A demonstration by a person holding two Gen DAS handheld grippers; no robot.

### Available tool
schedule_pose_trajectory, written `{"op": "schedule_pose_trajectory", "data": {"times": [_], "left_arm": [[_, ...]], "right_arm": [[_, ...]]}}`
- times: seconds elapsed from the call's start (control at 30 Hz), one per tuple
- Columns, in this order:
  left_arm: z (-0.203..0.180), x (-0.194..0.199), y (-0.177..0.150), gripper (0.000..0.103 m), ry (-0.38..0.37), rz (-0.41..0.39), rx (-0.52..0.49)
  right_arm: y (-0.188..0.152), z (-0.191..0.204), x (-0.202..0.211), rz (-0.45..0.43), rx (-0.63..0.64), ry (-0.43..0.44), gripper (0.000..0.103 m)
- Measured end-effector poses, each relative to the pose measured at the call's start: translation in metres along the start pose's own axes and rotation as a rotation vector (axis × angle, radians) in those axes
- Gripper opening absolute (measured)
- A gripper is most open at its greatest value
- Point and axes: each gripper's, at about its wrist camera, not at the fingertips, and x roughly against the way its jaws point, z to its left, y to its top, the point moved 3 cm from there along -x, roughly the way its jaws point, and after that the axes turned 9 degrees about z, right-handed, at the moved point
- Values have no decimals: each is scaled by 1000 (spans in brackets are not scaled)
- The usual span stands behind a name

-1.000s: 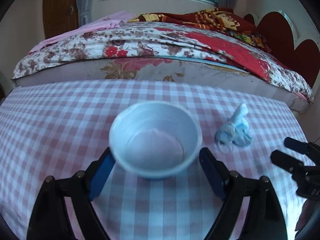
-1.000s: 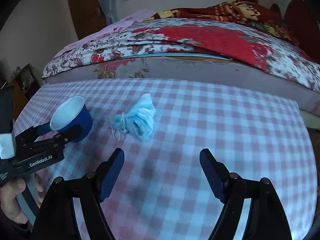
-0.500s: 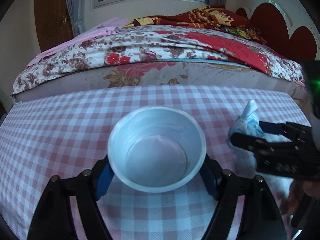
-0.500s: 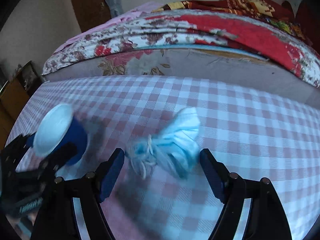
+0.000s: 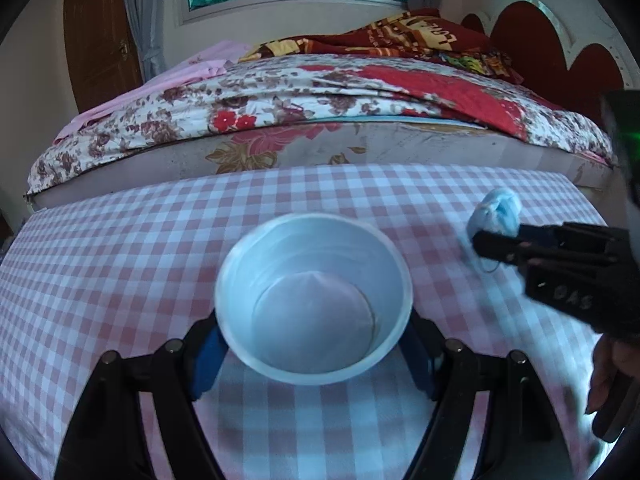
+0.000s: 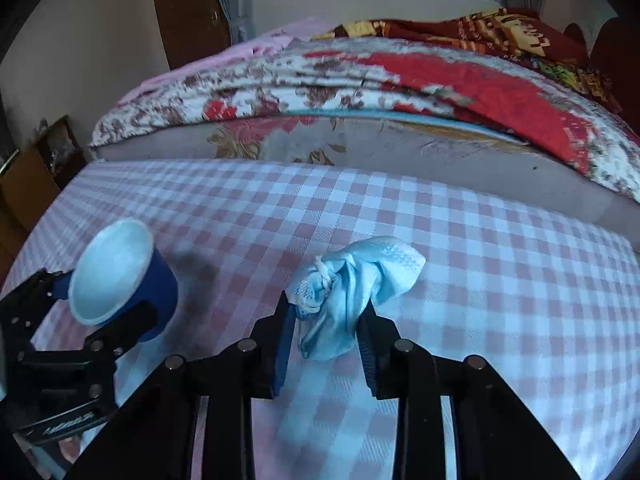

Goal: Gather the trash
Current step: 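Grasp the blue paper cup with the left tool while the right tool grasps the light-blue mask, then carry the cup and mask over the black bucket and open both tools to drop them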

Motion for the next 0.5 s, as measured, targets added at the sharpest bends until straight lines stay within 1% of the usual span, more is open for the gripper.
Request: {"op": "schedule_pose_trajectory", "data": {"times": [0.1, 0.2, 0.5], "left_arm": [[-5, 15, -13, 76, -7, -10, -5], [-12, 30, -27, 76, -1, -21, -20], [-35, 98, -72, 76, -3, -69, -49]], "right_arm": [[-16, -2, 26, -30, 1, -4, 31], [-34, 0, 50, -42, 10, -18, 31], [-89, 5, 121, -103, -3, -26, 32]]}}
